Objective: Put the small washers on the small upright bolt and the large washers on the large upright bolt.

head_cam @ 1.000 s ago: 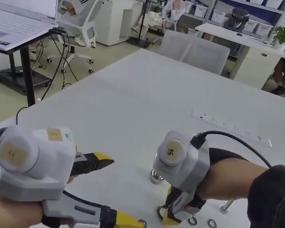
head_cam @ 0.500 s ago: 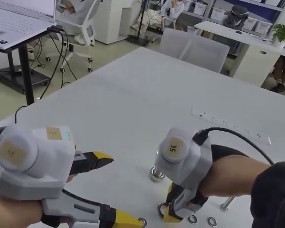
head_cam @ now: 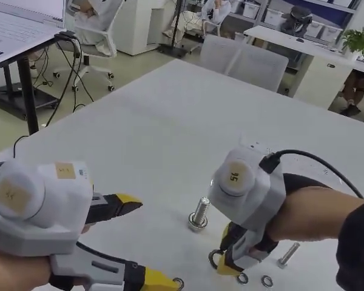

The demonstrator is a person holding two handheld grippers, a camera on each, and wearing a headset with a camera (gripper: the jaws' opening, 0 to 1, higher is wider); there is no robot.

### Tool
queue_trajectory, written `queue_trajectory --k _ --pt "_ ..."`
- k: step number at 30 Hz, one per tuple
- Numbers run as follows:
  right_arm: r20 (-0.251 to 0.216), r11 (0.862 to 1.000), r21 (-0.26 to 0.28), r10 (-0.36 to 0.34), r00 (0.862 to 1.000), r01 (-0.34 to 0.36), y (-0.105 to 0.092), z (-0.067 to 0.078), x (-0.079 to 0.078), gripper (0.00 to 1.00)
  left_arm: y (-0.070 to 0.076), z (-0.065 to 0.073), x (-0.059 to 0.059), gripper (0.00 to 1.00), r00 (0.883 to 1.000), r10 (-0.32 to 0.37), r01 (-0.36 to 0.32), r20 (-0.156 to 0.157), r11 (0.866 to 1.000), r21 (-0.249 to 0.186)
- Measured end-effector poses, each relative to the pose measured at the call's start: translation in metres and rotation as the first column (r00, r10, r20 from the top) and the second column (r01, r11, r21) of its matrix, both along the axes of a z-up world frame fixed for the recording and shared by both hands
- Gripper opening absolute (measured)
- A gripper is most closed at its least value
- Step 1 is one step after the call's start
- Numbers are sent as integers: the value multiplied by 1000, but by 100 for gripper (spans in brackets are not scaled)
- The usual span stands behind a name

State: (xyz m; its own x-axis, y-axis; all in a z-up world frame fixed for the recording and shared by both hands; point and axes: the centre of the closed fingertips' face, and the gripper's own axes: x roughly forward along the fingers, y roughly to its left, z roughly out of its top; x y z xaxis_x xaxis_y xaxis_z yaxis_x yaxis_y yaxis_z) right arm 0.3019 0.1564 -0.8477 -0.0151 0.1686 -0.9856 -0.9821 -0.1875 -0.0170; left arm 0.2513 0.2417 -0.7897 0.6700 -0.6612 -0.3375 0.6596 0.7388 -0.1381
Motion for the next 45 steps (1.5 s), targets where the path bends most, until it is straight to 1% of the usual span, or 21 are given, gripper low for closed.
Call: queue_trajectory --k 5,12,15,20,28,34,36,40,45 --pt "21 1000 0 -1 1000 1 -4 12 6 23 0 0 1 85 1000 -4 4 0 1000 1" --pt "54 1000 27 -12 998 11 -3 38 21 23 -1 0 1 85 1000 -11 11 -2 1000 2" --pt "71 999 33 -11 997 9 -2 46 26 23 -2 0 1 85 1000 -13 13 -2 1000 4" --pt "95 999 44 3 995 -7 5 60 34 23 -2 -1 0 85 1000 -13 13 -3 1000 5" --pt "117 997 61 38 992 -45 24 75 41 23 0 -1 0 85 1000 -6 6 -3 1000 6" --pt "139 995 62 67 988 -77 38 83 49 23 0 -2 1 85 1000 -3 3 -6 1000 6" --pt "134 994 70 74 988 -83 43 84 50 23 0 -2 1 85 1000 0 0 -6 1000 5" --pt "134 993 61 89 987 -98 49 79 54 23 1 -3 2 85 1000 4 -4 -8 1000 5" --pt "121 992 60 101 988 -109 56 73 53 23 1 -6 2 85 1000 7 -7 -11 1000 7"
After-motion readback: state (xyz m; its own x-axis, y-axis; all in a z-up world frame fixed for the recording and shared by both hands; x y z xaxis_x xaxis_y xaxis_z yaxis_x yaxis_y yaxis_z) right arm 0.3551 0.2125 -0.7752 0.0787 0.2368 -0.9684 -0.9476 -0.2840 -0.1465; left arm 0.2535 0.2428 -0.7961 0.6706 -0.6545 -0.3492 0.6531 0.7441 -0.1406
